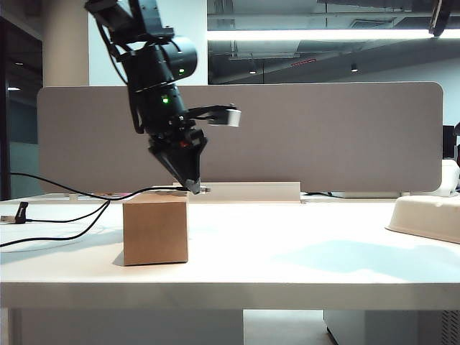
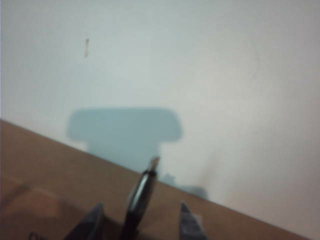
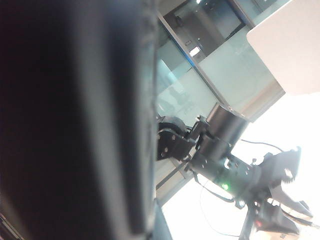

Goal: Pick up the charging cable and the phone, plug the charging cable into the charging port on the phone, and finally place them back on the table.

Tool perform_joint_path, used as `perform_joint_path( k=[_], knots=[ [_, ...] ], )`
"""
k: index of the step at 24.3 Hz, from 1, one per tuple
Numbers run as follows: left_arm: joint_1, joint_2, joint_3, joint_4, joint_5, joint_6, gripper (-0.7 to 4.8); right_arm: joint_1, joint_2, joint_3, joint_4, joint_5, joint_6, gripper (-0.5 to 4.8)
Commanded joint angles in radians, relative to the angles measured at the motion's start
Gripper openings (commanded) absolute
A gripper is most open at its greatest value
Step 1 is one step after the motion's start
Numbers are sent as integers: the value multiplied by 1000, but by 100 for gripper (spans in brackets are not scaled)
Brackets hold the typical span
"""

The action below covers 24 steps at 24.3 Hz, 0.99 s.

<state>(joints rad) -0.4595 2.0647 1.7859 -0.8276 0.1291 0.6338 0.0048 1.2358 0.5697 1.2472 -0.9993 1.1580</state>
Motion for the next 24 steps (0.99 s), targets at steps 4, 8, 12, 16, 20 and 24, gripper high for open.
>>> perform_joint_path(
  k=[4,8,12,16,20,24],
  knots=[
    [-47,-3,2,34,-92,148,186,1,-5,7,29,-6,-7,-5],
    [-47,-3,2,30,-144,149,185,1,-5,7,29,-17,-7,-5],
    [-47,-3,2,30,-150,148,184,1,-5,7,29,-17,-7,-5],
    [-47,11,2,28,-150,148,184,1,-5,7,29,-17,-7,-5],
    [-47,16,2,33,-148,148,182,1,-5,7,29,-17,-7,-5],
    [-47,20,2,35,-148,148,165,1,-5,7,29,-16,-7,-5]
  ],
)
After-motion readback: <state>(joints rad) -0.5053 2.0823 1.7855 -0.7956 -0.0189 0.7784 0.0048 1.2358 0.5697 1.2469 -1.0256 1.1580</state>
